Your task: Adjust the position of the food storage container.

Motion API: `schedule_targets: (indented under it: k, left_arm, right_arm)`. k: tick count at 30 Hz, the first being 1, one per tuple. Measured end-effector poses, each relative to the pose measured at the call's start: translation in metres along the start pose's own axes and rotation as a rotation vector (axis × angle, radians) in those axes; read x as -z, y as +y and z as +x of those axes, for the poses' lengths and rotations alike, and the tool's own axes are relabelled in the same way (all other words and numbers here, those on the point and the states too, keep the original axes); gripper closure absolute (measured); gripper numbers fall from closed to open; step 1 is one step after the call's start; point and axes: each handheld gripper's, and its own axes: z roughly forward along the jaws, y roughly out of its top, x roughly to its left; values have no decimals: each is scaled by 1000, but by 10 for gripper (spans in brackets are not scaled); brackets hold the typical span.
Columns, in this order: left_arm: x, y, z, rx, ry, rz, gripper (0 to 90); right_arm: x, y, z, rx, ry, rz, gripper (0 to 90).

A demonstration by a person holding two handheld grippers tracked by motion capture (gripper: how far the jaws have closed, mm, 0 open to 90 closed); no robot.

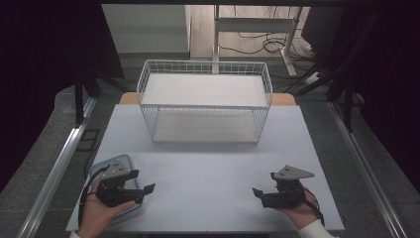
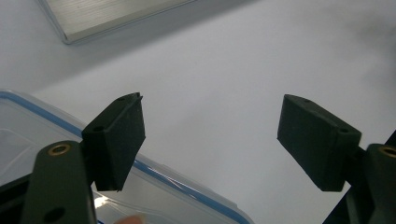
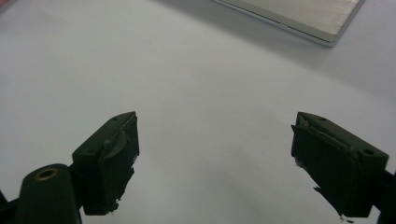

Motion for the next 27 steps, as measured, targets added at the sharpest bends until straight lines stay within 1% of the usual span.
schedule_targets:
  k: [3, 6, 8, 10, 12, 15, 18, 20, 21, 22, 24, 27]
  left_arm:
    - [0, 1, 0, -3, -2, 0, 228]
    - [2, 3, 0, -7, -6, -5, 227]
    - [2, 4, 1, -9, -8, -8, 228]
    - [4, 5, 2, -3, -10, -12, 228]
    - [9, 8, 4, -5, -10, -22, 230]
    - [19, 10, 7, -3, 6, -38, 235]
    - [22, 9, 10, -2, 10, -39, 246]
    - [26, 8, 12, -4, 15, -38, 264]
    - [30, 7, 17, -1, 21, -33, 288]
    - [30, 7, 17, -1, 21, -33, 295]
    - [35, 5, 21, 4, 43, -23, 301]
    - [47, 0, 28, 9, 61, -19, 327]
  right_arm:
    - [-1, 0, 0, 6, 0, 1, 160]
    - [-3, -1, 1, 11, -5, 19, 166]
    - [-3, -1, 1, 8, -6, 20, 168]
    - [-2, -1, 1, 3, -10, 17, 174]
    - [-2, 1, 3, -10, -21, 22, 175]
    - [-3, 1, 6, -3, -22, 28, 177]
    - [-4, 1, 7, 1, -21, 33, 178]
    - [-4, 0, 8, 2, -23, 38, 179]
    - [-3, 1, 7, 1, -24, 36, 179]
    - [-3, 1, 7, 1, -24, 36, 179]
    - [-3, 1, 6, -2, -26, 34, 179]
    - [-4, 1, 4, -10, -28, 35, 179]
